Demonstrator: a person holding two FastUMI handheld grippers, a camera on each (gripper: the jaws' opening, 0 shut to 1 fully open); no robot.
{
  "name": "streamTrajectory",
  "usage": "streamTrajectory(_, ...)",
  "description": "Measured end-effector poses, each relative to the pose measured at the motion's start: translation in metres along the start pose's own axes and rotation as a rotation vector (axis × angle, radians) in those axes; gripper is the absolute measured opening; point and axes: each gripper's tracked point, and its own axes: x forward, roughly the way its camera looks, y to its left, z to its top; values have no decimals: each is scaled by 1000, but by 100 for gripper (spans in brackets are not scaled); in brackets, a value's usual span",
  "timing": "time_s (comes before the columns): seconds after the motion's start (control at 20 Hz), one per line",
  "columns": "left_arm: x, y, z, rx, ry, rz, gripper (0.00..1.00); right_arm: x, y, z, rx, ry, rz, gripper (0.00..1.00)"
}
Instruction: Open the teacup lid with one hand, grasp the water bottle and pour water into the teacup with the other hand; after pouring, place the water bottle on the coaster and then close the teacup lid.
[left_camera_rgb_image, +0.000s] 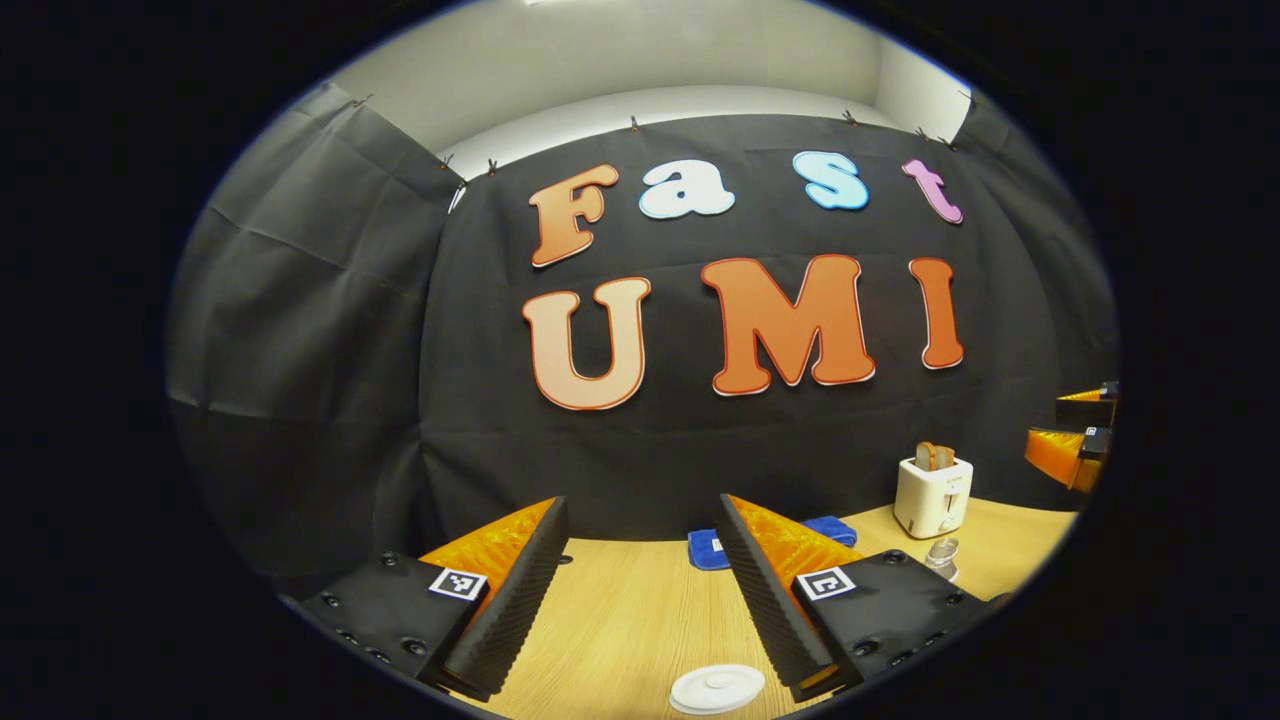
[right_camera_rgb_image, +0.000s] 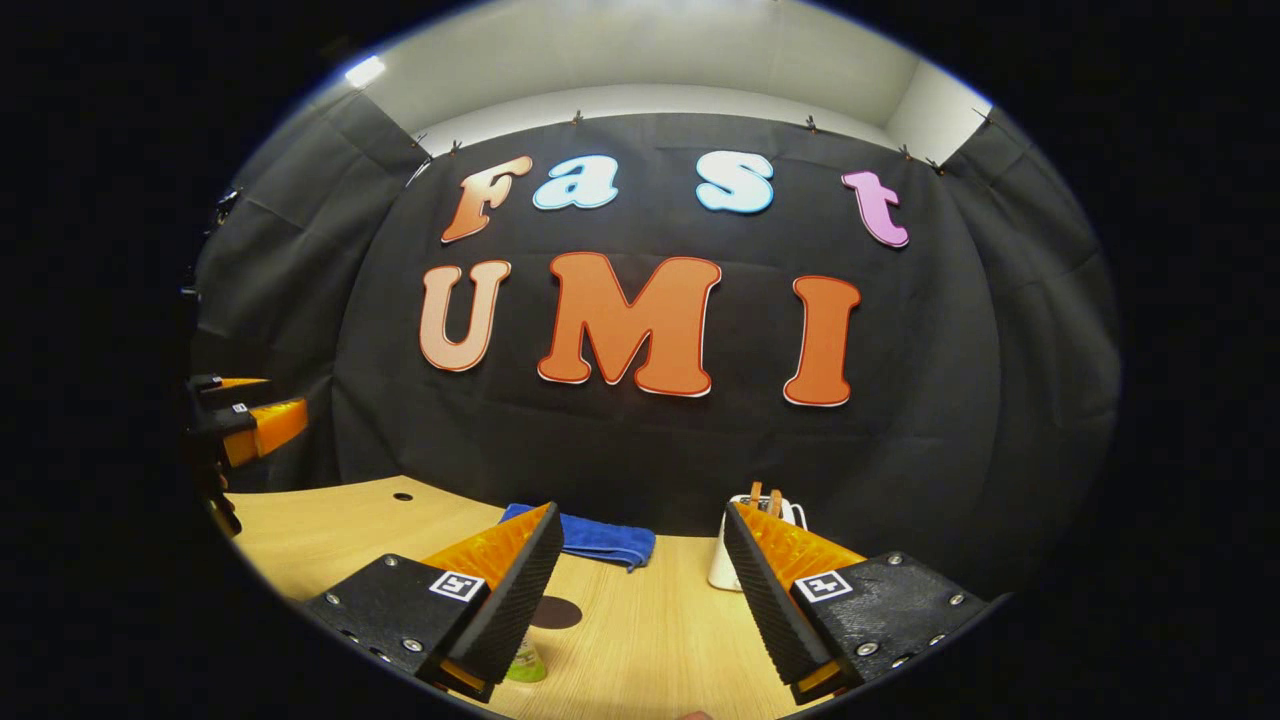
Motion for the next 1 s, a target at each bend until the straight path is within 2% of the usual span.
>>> streamTrajectory(0.25,2,-15,-48,-14,84,-62,96,-3,15,-23,-6,29,53,97)
streamTrajectory(0.35,0,-21,-69,-22,124,-89,99,-3,21,-35,-19,47,61,96)
streamTrajectory(0.4,-1,-22,-78,-22,142,-95,96,-2,23,-40,-20,58,65,97)
streamTrajectory(0.45,-2,-22,-88,-20,157,-100,99,-2,26,-46,-17,69,73,97)
streamTrajectory(0.5,-2,-24,-97,-20,176,-103,96,-3,29,-53,-11,82,82,97)
streamTrajectory(0.55,-3,-24,-105,-26,191,-109,99,-3,33,-58,-4,93,94,97)
streamTrajectory(0.6,-3,-26,-114,-32,209,-120,96,-4,36,-64,4,105,104,97)
streamTrajectory(0.65,-5,-29,-122,-39,224,-131,98,-5,40,-69,9,113,118,97)
streamTrajectory(1.0,-15,-57,-166,-50,282,-247,98,-14,57,-98,22,163,180,97)
